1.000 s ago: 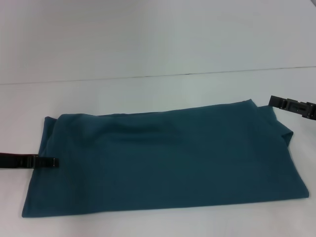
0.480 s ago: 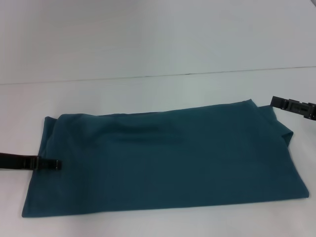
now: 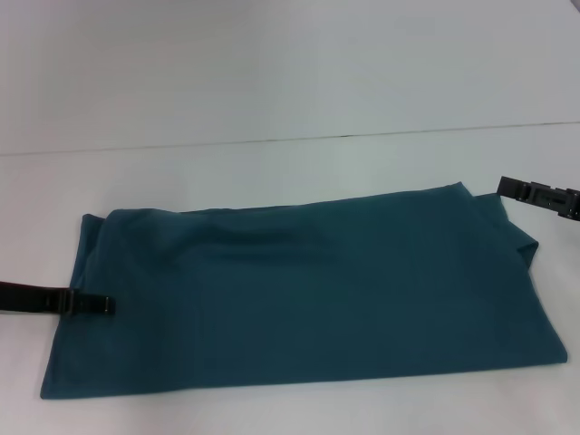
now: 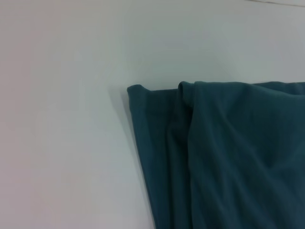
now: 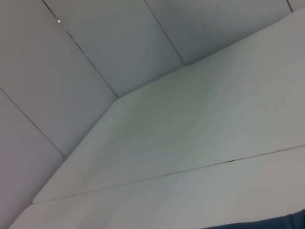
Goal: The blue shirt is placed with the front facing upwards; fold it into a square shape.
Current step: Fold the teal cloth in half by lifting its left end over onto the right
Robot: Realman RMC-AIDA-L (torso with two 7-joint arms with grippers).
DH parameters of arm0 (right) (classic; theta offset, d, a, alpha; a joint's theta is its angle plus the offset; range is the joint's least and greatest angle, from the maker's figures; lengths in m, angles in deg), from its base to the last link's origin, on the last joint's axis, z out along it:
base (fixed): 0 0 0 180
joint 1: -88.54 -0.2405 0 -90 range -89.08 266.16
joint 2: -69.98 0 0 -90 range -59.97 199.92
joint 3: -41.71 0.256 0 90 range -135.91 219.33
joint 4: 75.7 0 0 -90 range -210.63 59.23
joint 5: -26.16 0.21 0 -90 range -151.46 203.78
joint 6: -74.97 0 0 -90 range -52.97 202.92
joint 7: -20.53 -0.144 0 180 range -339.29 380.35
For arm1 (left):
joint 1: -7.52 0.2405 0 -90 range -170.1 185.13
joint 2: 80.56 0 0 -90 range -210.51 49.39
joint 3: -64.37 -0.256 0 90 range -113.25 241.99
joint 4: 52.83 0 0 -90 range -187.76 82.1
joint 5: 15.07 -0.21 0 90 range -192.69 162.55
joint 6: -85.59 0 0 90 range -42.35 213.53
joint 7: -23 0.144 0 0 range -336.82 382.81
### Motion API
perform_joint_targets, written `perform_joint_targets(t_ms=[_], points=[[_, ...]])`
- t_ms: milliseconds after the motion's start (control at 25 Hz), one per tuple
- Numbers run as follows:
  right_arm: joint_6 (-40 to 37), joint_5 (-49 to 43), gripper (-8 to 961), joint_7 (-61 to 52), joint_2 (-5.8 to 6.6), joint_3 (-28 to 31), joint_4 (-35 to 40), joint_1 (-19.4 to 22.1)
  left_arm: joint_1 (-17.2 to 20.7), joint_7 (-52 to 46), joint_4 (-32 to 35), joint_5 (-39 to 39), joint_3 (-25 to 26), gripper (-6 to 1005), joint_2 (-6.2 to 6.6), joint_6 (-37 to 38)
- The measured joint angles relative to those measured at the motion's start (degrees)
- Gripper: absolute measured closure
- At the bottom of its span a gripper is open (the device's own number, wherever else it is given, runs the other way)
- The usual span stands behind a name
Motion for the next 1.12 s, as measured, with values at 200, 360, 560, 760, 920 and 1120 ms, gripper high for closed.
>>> perform_joint_targets(t_ms=[200,360,560,760,920,1120], points=[[0.0,0.42,8,0.0,0.0,0.0,0.0,0.13,-0.31,0.23,-0.48,0.0,0.01,124,0.01,-0.05],[0.0,0.58,8,0.0,0.0,0.0,0.0,0.16,-0.58,0.49,-0.74,-0.02,0.0,124,-0.01,0.16],[-0.02,0.61,8,0.0,0.0,-0.01,0.0,0.15,-0.83,0.69,-0.84,0.15,-1.09,124,-0.09,0.52],[-0.1,0.62,8,0.0,0.0,0.0,0.04,0.21,-1.43,0.75,-0.89,0.64,-1.53,125,-0.3,1.71],[-0.1,0.62,9,0.0,0.0,-0.01,0.1,0.23,-2.14,0.99,-0.8,0.74,-1.53,129,-0.45,2.4],[-0.1,0.62,9,0.0,0.0,0.0,0.1,0.23,-2.99,1.22,-0.56,0.85,-1.6,149,-0.56,3.2]])
